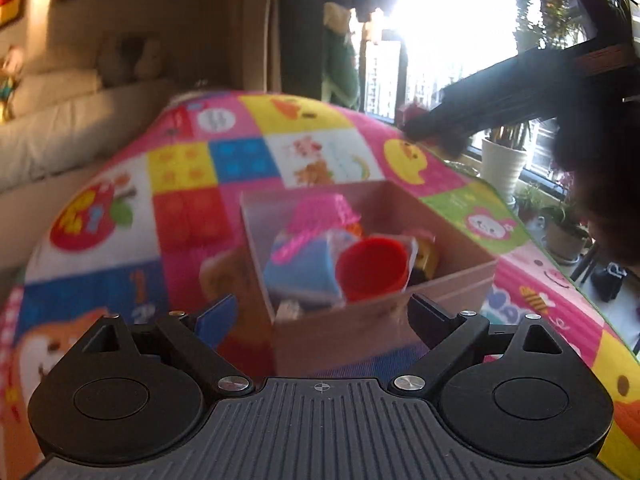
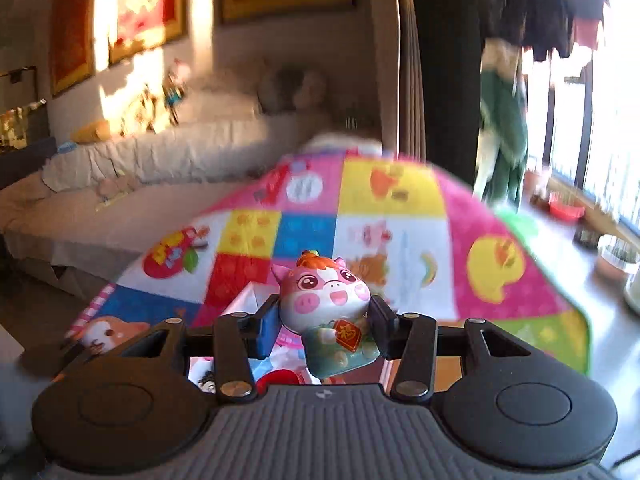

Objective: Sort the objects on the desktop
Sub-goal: 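Lower the red lid and cat figurine into the pink box and open both grippers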

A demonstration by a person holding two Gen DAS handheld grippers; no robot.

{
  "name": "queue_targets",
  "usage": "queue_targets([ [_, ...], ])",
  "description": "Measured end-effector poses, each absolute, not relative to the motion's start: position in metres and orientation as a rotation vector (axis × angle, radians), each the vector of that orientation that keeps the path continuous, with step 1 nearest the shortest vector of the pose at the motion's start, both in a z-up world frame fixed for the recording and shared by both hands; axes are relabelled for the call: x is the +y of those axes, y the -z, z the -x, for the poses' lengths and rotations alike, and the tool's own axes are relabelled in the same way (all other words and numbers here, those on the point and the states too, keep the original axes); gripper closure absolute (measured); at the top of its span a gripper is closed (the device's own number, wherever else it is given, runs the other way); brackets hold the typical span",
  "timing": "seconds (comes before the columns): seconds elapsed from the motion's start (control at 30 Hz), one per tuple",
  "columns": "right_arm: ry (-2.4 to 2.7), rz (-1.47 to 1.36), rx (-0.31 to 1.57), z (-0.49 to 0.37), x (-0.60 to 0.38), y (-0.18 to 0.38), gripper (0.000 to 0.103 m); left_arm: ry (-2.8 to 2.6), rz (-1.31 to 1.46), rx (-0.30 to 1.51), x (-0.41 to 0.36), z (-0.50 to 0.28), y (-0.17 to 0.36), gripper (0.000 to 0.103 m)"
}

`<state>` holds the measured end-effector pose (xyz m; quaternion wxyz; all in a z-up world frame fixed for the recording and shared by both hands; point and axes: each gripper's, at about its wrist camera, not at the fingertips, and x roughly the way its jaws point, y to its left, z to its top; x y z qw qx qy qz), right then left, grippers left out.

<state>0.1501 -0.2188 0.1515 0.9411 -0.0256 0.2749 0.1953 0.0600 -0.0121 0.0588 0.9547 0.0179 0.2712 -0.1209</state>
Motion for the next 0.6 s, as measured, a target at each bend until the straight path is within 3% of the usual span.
queue_targets([
  [0.27,-0.246,0.061,0.781,-0.231,-0.183,-0.074,0.053,0.188,0.030,0.589,0.016,-0.047,-0.050,0.001],
  [0.33,-0.271,-0.007,0.766,-0.222,-0.195,-0.077,0.036,0.165,0.048,0.618,0.023,-0.046,-0.044,0.000],
  [0.47,-0.263,-0.013,0.588,-0.170,-0.213,-0.101,0.018,0.135,0.077,0.661,0.029,-0.044,-0.032,0.000],
  [0.53,-0.298,-0.027,0.537,-0.139,-0.223,-0.109,0.003,0.117,0.097,0.673,0.030,-0.041,-0.028,0.000],
  [0.6,-0.368,-0.063,0.526,-0.106,-0.232,-0.109,0.000,0.078,0.098,0.675,0.028,-0.035,-0.024,0.000],
])
